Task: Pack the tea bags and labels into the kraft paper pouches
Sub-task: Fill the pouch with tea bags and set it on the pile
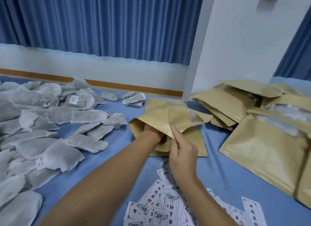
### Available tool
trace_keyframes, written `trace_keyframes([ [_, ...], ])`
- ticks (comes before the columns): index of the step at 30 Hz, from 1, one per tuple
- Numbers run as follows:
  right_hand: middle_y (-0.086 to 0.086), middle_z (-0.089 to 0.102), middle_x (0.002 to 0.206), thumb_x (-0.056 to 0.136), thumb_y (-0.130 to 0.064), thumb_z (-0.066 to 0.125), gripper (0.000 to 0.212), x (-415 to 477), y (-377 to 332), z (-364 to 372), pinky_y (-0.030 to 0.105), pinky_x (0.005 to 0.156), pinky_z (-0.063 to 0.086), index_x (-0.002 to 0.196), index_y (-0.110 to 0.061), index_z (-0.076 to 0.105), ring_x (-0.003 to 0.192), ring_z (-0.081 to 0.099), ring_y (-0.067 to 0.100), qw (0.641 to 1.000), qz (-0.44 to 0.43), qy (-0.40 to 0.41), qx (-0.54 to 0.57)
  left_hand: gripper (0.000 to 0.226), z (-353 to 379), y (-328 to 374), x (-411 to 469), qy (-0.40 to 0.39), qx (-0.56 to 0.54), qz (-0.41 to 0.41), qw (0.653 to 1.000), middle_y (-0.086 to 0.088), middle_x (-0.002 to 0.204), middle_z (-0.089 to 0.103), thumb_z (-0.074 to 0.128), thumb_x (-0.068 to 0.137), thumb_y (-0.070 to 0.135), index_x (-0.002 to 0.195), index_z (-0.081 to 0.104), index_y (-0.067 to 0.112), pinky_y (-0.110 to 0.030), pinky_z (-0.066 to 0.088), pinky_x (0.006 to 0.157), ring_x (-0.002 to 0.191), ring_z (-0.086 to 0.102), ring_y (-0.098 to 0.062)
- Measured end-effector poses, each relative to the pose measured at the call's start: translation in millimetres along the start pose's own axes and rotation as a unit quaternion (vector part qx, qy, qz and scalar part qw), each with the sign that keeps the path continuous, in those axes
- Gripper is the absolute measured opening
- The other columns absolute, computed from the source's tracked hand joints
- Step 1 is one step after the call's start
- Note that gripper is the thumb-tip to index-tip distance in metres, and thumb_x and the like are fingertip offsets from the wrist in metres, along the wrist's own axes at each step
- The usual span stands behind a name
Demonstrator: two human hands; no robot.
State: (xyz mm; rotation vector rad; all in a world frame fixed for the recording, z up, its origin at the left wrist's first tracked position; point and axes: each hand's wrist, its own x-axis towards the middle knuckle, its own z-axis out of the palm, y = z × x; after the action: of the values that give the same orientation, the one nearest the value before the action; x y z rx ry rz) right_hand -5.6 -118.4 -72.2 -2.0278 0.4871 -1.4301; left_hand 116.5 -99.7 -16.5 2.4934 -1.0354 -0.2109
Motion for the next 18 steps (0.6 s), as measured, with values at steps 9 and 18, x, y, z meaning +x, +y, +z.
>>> trace_keyframes([
  [9, -0.004, 0.059, 0.142, 0.094, 0.013, 0.045, 0.059, 9.4, 8.9, -8.1, 0.023, 0.112, 0.039, 0.137, -0.024, 0.062, 0.131, 0.052, 0.006, 0.997, 0.078, 0.023, 0.012, 0.033, 29.5, -17.9, -20.2, 0.136, -0.022, 0.243, 0.96, -0.004, 0.131, 0.062, 0.052, 0.097, 0.027, 0.129, 0.059, 0.022, -0.039, 0.05, 0.093, 0.117, 0.058, -0.028],
  [18, -0.011, 0.072, 0.117, 0.102, -0.004, 0.049, 0.043, 35.7, 28.9, -19.5, 0.029, 0.087, 0.049, 0.126, -0.032, 0.07, 0.094, 0.061, 0.008, 0.962, 0.221, 0.083, 0.135, 0.024, 40.3, -32.4, -98.0, 0.041, -0.471, 0.073, 0.878, -0.005, 0.069, 0.069, 0.071, 0.082, 0.04, 0.078, 0.07, 0.017, -0.038, 0.057, 0.058, 0.059, 0.066, -0.019],
])
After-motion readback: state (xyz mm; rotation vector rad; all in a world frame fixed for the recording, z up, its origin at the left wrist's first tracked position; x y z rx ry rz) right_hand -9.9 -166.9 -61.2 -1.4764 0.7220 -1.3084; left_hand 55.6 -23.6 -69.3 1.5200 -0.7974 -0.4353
